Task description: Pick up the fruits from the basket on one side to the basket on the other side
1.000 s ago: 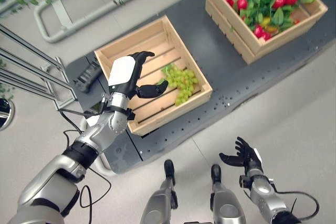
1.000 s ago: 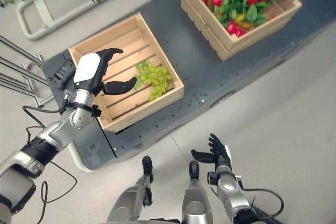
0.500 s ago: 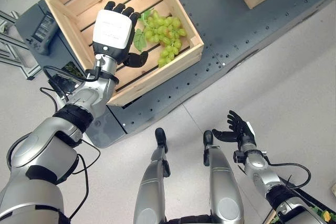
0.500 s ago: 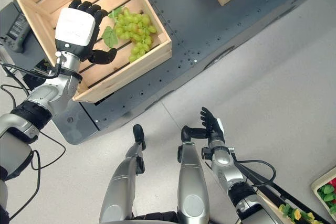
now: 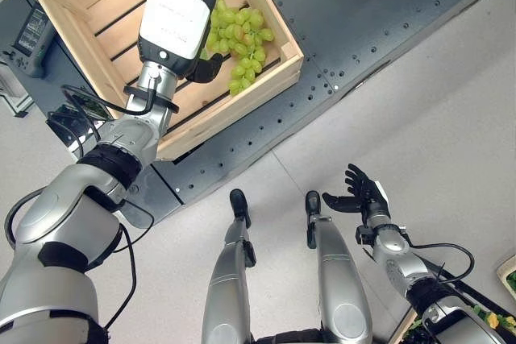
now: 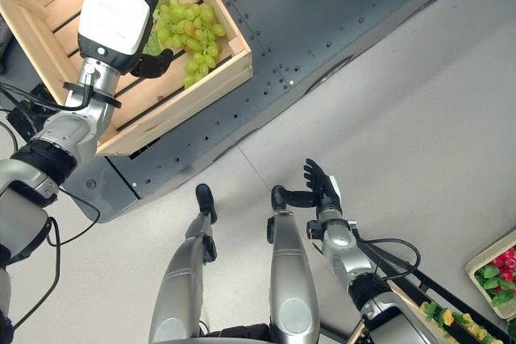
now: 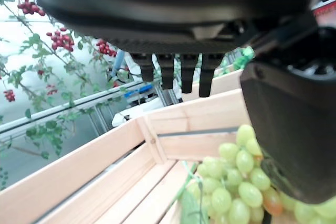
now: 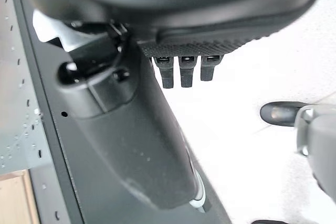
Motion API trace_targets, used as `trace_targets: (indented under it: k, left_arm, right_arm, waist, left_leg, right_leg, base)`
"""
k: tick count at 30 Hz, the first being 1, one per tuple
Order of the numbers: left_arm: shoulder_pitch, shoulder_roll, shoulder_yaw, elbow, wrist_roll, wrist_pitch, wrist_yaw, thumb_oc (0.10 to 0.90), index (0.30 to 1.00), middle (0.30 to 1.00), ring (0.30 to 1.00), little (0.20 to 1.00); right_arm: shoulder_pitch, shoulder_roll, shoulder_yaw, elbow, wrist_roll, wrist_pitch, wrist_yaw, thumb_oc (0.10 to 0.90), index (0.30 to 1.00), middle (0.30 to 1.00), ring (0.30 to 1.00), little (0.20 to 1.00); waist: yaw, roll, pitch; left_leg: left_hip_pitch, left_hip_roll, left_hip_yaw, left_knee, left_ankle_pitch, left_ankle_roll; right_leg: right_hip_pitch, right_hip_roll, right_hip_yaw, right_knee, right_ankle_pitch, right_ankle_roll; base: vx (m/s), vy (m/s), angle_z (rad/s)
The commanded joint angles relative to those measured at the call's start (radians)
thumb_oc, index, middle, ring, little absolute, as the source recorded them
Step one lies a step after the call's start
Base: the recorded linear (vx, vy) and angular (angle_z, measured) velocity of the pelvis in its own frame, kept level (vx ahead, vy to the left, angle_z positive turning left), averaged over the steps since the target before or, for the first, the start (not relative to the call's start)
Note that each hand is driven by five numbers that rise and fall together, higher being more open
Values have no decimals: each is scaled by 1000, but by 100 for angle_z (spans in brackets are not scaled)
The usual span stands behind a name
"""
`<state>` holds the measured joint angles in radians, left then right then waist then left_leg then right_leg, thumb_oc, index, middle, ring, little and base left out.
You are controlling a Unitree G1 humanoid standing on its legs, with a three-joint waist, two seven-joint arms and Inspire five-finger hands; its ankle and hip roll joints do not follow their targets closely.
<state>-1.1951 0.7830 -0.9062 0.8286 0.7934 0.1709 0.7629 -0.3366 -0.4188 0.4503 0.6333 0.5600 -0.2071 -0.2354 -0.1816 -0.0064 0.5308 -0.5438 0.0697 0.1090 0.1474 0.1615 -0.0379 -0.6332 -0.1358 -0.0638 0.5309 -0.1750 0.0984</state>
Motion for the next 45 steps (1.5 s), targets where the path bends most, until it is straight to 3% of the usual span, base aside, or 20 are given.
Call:
trace_targets:
  k: [1, 7, 17, 25, 31, 32, 40, 42, 45]
  left_arm:
    - [-201, 25, 51, 49, 39, 53, 100, 800, 900, 900, 900, 900]
    - [-234, 21, 28, 93, 61, 60, 62, 800, 900, 900, 900, 900]
    - [-294, -9, -31, 194, 16, 4, -18, 800, 900, 900, 900, 900]
    - [-385, -21, -107, 268, 12, -110, -72, 800, 900, 900, 900, 900]
    - [-403, -23, -134, 299, -25, -135, -107, 800, 900, 900, 900, 900]
    - [-391, -26, -140, 302, -37, -146, -125, 800, 900, 900, 900, 900]
    - [-367, -24, -151, 311, -78, -162, -243, 800, 900, 900, 900, 900]
    - [-363, -23, -154, 318, -91, -159, -278, 400, 300, 300, 300, 300]
    - [-356, -17, -158, 322, -116, -161, -323, 400, 300, 300, 300, 300]
  right_arm:
    - [-21, 4, -19, -37, 55, -80, 17, 800, 900, 900, 900, 900]
    - [-22, -1, -27, -43, 65, -70, 16, 800, 900, 900, 900, 900]
    - [-32, -7, -31, -49, 99, -59, 3, 800, 900, 900, 900, 900]
    - [-27, -25, -27, -91, 106, -47, -19, 800, 900, 900, 900, 900]
    - [-22, -41, -37, -102, 120, -53, -17, 800, 900, 900, 900, 900]
    - [-8, -42, -40, -105, 117, -53, -13, 800, 900, 900, 900, 900]
    - [3, -53, -45, -138, 116, -66, -13, 800, 900, 900, 900, 900]
    - [2, -57, -46, -150, 117, -71, -19, 800, 900, 900, 900, 900]
    - [1, -64, -53, -173, 116, -84, -16, 800, 900, 900, 900, 900]
  waist:
    - [13, -52, -11]
    - [4, -55, -11]
    - [-16, -70, -11]
    - [-49, -91, -11]
    - [-62, -87, -11]
    - [-63, -84, -11]
    - [-64, -77, -11]
    - [-64, -76, -11]
    - [-64, -74, -11]
  left_leg:
    - [-6, 26, 38, 213, -197, -16]
    - [-8, 23, 47, 205, -194, -15]
    - [-31, 26, 73, 197, -188, -12]
    - [-78, 34, 104, 209, -188, -9]
    - [-107, 34, 111, 216, -188, -10]
    - [-93, 32, 102, 226, -220, -17]
    - [-115, 29, 103, 224, -217, -17]
    - [-118, 29, 104, 223, -215, -18]
    - [-123, 30, 104, 224, -213, -19]
  right_leg:
    - [39, 38, 23, -129, 119, -35]
    - [33, 39, 28, -138, 130, -32]
    - [-2, 43, 34, -138, 146, -25]
    - [-53, 48, 40, -149, 173, -18]
    - [-86, 52, 47, -141, 176, -16]
    - [-72, 50, 47, -129, 146, -8]
    - [-102, 49, 40, -120, 146, -6]
    - [-104, 47, 38, -121, 146, -6]
    - [-108, 46, 35, -122, 148, -5]
  base:
    - [0, 0, 0]
    - [8, 19, 0]
    - [3, 8, 0]
    - [5, 10, -3]
    - [31, 37, -8]
    - [100, 49, -3]
    - [12, 5, 0]
    - [0, 0, 0]
    - [0, 0, 0]
